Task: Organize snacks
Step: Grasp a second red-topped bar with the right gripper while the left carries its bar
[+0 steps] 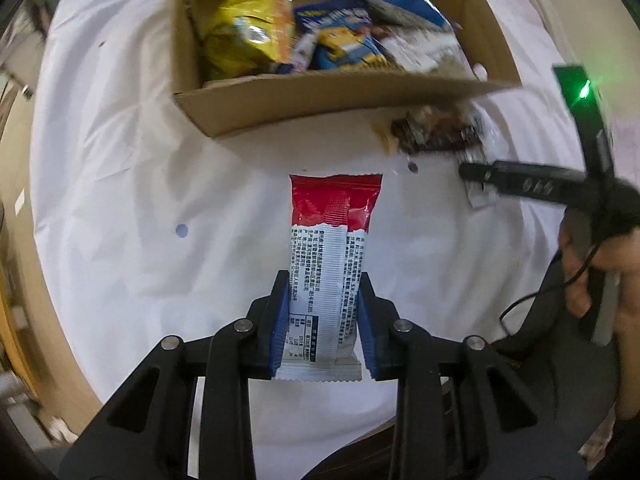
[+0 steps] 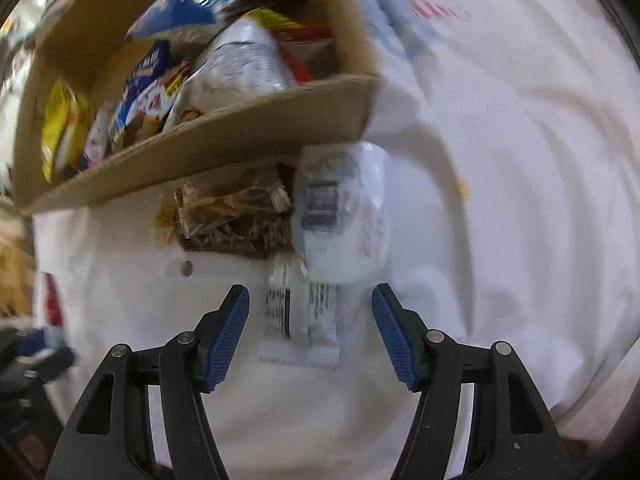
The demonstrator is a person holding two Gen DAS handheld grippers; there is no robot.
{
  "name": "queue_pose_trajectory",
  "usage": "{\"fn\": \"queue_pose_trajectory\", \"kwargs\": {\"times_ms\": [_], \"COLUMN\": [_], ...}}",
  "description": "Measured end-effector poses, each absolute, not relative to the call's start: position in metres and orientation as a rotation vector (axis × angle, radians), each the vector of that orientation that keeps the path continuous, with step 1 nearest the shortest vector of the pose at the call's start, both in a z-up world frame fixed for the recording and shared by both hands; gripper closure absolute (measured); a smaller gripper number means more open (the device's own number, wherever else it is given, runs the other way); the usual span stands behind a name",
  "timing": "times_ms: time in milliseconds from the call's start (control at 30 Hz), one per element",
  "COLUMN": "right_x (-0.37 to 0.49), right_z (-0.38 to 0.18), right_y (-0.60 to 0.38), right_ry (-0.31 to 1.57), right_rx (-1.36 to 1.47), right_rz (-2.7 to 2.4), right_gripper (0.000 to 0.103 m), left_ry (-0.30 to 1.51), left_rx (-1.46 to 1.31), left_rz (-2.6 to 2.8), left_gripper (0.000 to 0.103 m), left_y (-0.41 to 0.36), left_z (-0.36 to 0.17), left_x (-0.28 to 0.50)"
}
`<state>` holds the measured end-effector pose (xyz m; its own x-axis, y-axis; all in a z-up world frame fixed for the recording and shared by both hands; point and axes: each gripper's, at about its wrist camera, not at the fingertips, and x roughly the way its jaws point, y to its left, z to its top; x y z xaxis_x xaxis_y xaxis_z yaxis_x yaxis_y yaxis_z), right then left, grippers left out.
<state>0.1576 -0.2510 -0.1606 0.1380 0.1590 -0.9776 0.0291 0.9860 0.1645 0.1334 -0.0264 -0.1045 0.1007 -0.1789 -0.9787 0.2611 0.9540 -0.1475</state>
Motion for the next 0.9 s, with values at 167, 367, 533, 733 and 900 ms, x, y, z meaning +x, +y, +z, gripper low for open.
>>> {"fn": "queue_pose_trajectory", "kwargs": {"times_ms": [167,367,533,733,900], "right_x": [0.152,0.128,0.1,0.066,0.062], "right_z": [-0.161,-0.148,-0.141,-0.135,-0.116], "right_y": [-0.23,-0.214,-0.197,-0.178,-0.178], "right_ry": [1.419,1.391,1.403,1.422,1.372], "right_rx": [0.041,0.021,0.057,0.075,0.111], "right_rz": [0.153,0.271,0.385,0.507,0.579], "right_gripper": [0.069,0.07,0.07,0.07,0.07], "left_ry": [1.407,1.38,1.371,1.369,1.343], "left_rx": [0.032,0.004,0.005,-0.001,-0.005], "left_rz": [-0.298,-0.278,-0.274,-0.257,-0.221], "left_gripper": [0.076,0.076,0.076,0.076,0.076], "left_y": [-0.007,-0.006,-0.007,-0.007,-0.007], "left_z": [-0.095,-0.08,-0.078,-0.077,-0.078], "left_x": [0.136,0.137,0.139,0.136,0.137]}}
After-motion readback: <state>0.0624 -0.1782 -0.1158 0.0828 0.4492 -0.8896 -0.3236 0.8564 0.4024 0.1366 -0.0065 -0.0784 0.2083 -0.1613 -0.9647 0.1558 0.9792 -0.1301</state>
